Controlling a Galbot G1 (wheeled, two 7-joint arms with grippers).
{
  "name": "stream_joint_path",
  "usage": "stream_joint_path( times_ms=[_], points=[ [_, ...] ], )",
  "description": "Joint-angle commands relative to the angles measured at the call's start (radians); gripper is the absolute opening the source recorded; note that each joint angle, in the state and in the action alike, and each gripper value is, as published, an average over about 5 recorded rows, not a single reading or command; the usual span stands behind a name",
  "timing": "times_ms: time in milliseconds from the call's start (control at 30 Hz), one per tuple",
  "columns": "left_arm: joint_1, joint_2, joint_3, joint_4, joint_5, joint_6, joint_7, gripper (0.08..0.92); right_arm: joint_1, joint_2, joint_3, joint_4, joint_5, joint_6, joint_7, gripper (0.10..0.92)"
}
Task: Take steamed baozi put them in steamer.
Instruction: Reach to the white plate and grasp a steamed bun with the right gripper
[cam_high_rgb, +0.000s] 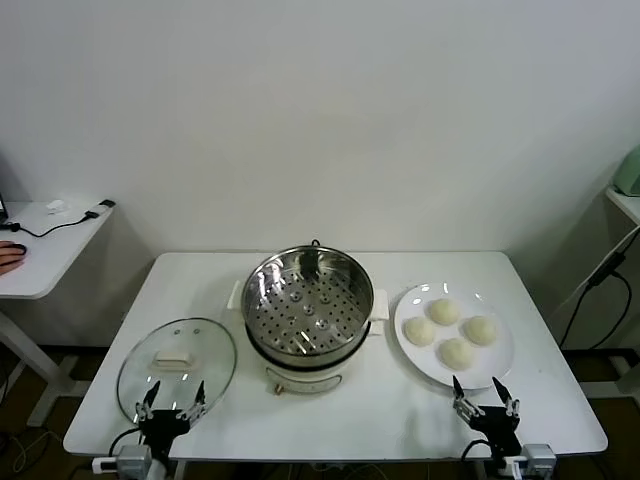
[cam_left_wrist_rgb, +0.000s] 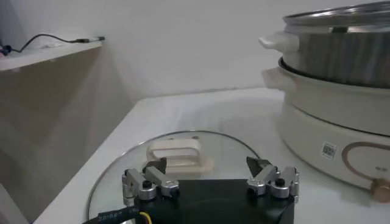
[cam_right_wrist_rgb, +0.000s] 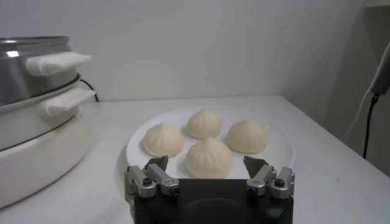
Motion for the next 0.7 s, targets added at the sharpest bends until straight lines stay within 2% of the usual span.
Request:
stream_joint_path(
  times_ms=[33, 233, 333, 433, 567, 700],
  points=[
    [0.002, 0.004, 0.006, -0.011, -0.013, -0.003, 0.001, 0.823, 0.19, -0.137, 0.013, 0.0, 0.007, -0.143, -0.01, 0.823],
    [-0.002, 0.016, 0.01, -0.017, -0.031, -0.009, 0.0, 0.823, 0.47, -0.365, -0.065, -0.135, 0.006, -0.228, -0.087, 0.823],
    [-0.005, 0.024, 0.011, -0.014, -0.041, -0.013, -0.001, 0.823, 0.618, -0.494, -0.171, -0.214, -0.012, -0.24, -0.187, 0.823],
    [-0.008, 0.033, 0.012, -0.009, -0.049, -0.015, -0.002, 0.823, 0.778, -0.627, -0.329, -0.305, -0.03, -0.228, -0.349, 0.823],
    [-0.012, 0.041, 0.015, -0.009, -0.055, -0.017, -0.001, 0.823, 1.011, -0.783, -0.61, -0.419, -0.067, -0.204, -0.649, 0.823],
    [-0.013, 0.044, 0.019, -0.007, -0.056, -0.019, 0.0, 0.823, 1.317, -0.849, -0.95, -0.541, -0.136, -0.09, -0.959, 0.823]
  ],
)
